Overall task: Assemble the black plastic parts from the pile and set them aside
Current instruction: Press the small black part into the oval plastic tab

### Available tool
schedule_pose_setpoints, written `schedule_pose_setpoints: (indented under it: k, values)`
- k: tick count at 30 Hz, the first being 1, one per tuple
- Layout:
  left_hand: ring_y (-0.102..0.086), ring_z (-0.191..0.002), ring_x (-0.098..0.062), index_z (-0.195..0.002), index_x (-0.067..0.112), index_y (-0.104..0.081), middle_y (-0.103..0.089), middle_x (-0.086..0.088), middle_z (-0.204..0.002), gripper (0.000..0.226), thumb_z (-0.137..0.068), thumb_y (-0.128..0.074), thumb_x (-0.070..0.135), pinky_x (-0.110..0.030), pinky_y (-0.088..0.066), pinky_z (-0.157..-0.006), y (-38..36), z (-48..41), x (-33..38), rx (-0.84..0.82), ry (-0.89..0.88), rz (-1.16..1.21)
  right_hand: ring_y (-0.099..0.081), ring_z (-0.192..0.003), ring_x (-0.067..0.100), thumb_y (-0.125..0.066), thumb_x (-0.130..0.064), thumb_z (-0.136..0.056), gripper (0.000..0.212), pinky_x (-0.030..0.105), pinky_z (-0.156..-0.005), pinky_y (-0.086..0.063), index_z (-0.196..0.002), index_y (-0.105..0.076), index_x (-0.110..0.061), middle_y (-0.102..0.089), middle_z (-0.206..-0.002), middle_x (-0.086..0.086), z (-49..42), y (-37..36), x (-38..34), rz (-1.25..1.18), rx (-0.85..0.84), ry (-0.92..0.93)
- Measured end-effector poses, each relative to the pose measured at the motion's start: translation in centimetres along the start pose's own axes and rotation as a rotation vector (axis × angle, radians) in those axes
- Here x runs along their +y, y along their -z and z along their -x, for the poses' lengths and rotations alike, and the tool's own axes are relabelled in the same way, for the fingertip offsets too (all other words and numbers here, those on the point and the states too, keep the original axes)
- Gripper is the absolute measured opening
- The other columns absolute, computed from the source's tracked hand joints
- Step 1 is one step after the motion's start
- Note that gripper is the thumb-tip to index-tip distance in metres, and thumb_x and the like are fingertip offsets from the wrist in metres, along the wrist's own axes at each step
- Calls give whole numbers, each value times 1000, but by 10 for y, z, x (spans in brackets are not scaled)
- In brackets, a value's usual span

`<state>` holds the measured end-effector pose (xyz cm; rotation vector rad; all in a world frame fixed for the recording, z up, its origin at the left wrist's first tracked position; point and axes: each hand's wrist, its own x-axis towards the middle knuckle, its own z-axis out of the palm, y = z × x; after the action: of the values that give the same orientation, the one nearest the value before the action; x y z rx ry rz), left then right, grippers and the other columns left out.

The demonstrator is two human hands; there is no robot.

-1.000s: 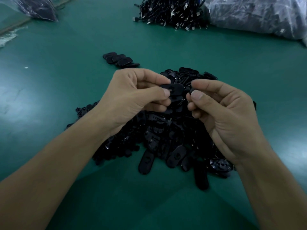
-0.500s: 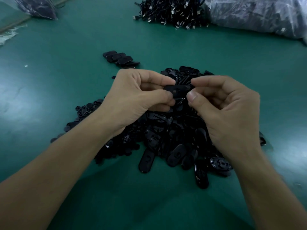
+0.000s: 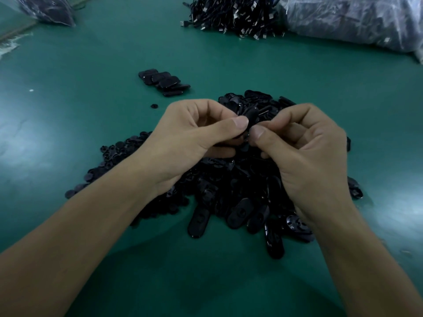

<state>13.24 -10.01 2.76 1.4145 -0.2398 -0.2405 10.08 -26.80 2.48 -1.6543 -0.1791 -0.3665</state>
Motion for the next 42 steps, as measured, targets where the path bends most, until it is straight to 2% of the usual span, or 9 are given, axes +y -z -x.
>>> schedule_pose_setpoints:
  k: [3, 6, 8, 13, 16, 20, 27, 36, 42]
  values:
    - [-65, -66, -10, -82, 19, -66, -69, 3, -69, 22, -66, -77, 29, -20, -54, -60, 2, -1, -1, 17, 10, -102, -67, -68, 7, -76, -3, -85, 25, 17, -66, -51, -80, -59, -20, -74, -77, -1, 0, 0, 0, -18, -3, -14]
    - [-65, -65, -9, -111, 19, -66, -68, 3, -69, 48, -65, -79, 20, -20, -53, -60, 7, -1, 0, -57, 59, -85, -67, -68, 7, -76, -3, -85, 24, 17, -66, -51, -80, -59, -19, -74, -77, 0, 0, -1, -1, -25, -5, -25]
    - [-67, -68, -10, -121, 21, -66, -66, 1, -71, 61, -63, -81, 15, -21, -56, -65, 7, -1, 0, -95, 69, -79, -66, -66, 6, -77, -4, -85, 24, 16, -63, -50, -80, -59, -19, -74, -76, 1, 0, 0, -1, -31, -4, -35]
    - [-72, -71, -21, -99, 18, -76, -72, -13, -80, 41, -59, -84, 15, -27, -60, -67, 0, 1, -3, 4, 0, -85, -67, -65, 8, -78, -4, -84, 25, 15, -60, -50, -80, -58, -19, -74, -75, 1, 0, 1, -2, -23, -9, -38]
    - [-75, -74, -19, -103, 13, -73, -76, -5, -77, 34, -71, -81, 9, -26, -60, -69, -2, 1, -4, 35, -18, -75, -70, -68, 10, -78, -5, -83, 26, 19, -64, -53, -81, -56, -20, -76, -78, 2, 1, 2, -2, 25, -10, -29]
    - [-76, -80, -17, -107, 11, -70, -77, -6, -83, 23, -89, -68, -3, -24, -61, -71, -7, 1, -4, 15, -15, -64, -74, -75, 17, -78, -7, -84, 28, 36, -74, -61, -81, -53, -19, -76, -79, 0, 2, 2, 1, 115, 9, -35]
    - [-75, -82, -15, -106, 10, -67, -78, -3, -86, 21, -93, -62, -6, -24, -60, -74, -11, 3, -3, -18, -33, -60, -75, -76, 20, -77, -12, -80, 31, 49, -76, -61, -78, -48, -19, -76, -78, 0, 1, 3, -1, 183, 61, -45]
    - [-75, -80, -13, -105, 10, -67, -77, -1, -81, 21, -93, -62, -6, -23, -60, -74, -10, 3, -5, -14, -50, -39, -74, -74, 23, -75, -12, -79, 31, 51, -74, -61, -79, -45, -22, -75, -77, -2, 0, 2, 1, 208, 83, -42]
    - [-75, -82, -14, -104, 12, -68, -78, -2, -85, 21, -92, -64, -5, -23, -60, -74, -10, 3, -5, -30, -66, -89, -74, -73, 18, -77, -14, -79, 32, 49, -73, -61, -78, -46, -23, -75, -76, -5, 1, 3, 2, 247, 93, -36]
